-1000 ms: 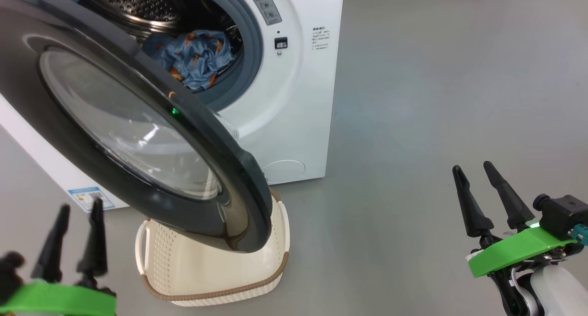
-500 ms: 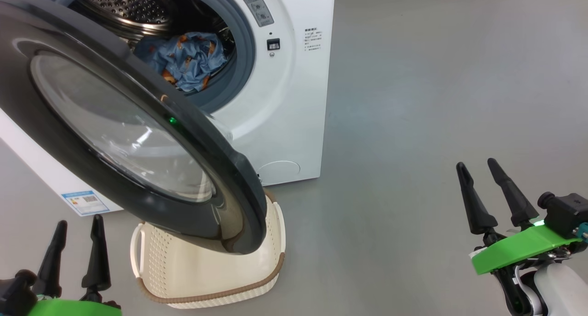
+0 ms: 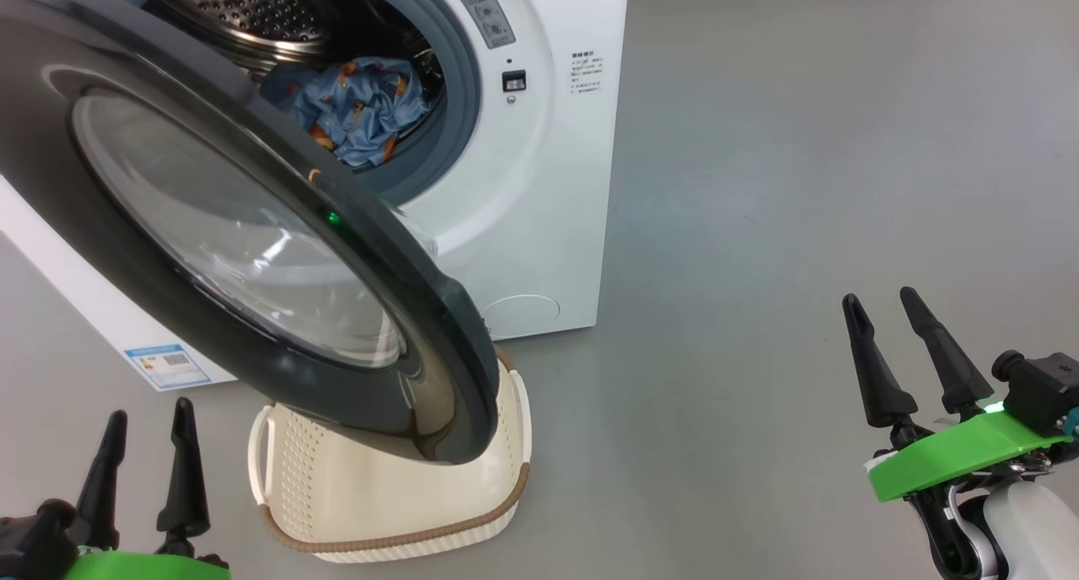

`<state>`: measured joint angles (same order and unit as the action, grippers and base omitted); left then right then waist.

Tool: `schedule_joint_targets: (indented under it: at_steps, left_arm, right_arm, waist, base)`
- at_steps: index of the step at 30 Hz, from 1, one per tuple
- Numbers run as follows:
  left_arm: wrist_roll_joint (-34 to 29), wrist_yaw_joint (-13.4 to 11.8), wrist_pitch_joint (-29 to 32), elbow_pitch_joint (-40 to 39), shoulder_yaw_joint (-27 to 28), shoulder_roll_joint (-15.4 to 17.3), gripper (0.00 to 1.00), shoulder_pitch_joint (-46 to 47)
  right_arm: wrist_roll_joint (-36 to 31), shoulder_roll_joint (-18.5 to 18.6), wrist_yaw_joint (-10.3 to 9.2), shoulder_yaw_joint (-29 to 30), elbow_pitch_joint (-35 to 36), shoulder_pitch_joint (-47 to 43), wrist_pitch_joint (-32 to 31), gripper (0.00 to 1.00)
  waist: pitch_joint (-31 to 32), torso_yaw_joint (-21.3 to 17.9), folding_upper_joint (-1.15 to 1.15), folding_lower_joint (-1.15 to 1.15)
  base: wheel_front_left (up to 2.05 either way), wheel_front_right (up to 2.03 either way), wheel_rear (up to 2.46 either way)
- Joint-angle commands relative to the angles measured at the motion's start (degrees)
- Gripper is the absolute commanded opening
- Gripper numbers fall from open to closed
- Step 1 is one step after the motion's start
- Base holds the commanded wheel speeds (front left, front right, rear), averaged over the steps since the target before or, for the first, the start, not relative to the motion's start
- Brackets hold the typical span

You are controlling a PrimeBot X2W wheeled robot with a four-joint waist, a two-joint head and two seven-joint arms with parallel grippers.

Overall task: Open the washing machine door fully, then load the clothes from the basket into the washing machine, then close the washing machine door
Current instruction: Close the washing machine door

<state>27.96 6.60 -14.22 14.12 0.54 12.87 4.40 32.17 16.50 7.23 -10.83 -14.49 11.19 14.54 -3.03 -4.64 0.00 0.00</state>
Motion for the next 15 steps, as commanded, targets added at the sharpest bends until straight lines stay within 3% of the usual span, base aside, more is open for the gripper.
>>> schedule_joint_targets:
  at_steps: [1, 15]
  left_arm:
    - [-0.8, 0.4, -0.8, -0.9, 2.3, 1.2, 1.00, 1.4]
    - [-1.9, 0.7, -0.8, -0.8, 2.8, 0.4, 1.00, 1.7]
  right_arm:
    - [-0.6, 0.8, 0.25, -0.7, 1.5, 0.3, 0.5, 1.00]
    - [-0.5, 0.8, 0.25, -1.0, 1.4, 0.3, 0.5, 1.00]
  waist:
    - [0.0, 0.1, 0.00, 0.00]
    - [-0.1, 0.9, 0.00, 0.00]
  base:
    - [0.00, 0.00, 0.00]
    - [0.00, 0.00, 0.00]
